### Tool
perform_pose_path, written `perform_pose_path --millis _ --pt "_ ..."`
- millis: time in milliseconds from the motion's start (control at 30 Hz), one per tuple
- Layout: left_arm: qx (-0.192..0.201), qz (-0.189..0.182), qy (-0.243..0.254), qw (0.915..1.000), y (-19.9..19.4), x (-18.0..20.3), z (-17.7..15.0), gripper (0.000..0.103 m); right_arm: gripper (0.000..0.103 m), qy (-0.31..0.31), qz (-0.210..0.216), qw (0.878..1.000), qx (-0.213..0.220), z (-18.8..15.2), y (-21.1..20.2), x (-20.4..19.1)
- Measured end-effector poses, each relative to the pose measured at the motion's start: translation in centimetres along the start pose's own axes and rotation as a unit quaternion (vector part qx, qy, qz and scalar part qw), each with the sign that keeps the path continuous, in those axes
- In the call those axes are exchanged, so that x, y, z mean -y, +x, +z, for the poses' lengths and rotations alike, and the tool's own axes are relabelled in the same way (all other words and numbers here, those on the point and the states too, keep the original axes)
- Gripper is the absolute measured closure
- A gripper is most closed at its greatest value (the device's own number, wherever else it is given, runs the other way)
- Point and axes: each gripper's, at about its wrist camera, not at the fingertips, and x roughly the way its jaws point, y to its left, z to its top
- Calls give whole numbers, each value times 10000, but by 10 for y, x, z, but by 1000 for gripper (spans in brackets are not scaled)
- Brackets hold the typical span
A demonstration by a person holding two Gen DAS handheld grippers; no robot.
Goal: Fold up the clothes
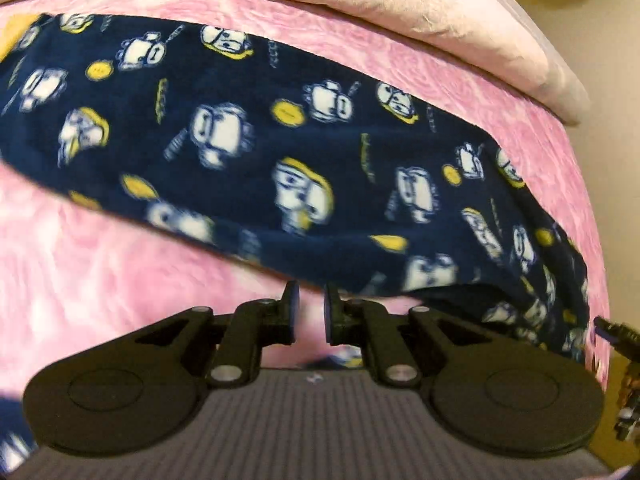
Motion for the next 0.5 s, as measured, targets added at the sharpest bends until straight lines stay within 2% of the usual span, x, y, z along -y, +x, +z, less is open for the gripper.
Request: perform_pose_path --millis 133,200,267,400,500 --pt "269 472 -538 9971 0 48 -31 95 53 -1107 588 9921 -79 21 48 23" --pt "328 486 -920 9940 0 73 -45 95 53 -1623 982 9817 -153 32 70 29" --pt "279 384 -1194 9917 1 95 -57 95 53 -2052 1550 9662 -198 41 85 25" --pt "244 571 -1068 9923 3 130 -64 95 53 -2459 2485 9366 -252 54 106 8" --pt "287 714 -1054 9914 2 146 -65 95 53 -2475 2738 9290 -287 60 120 -5"
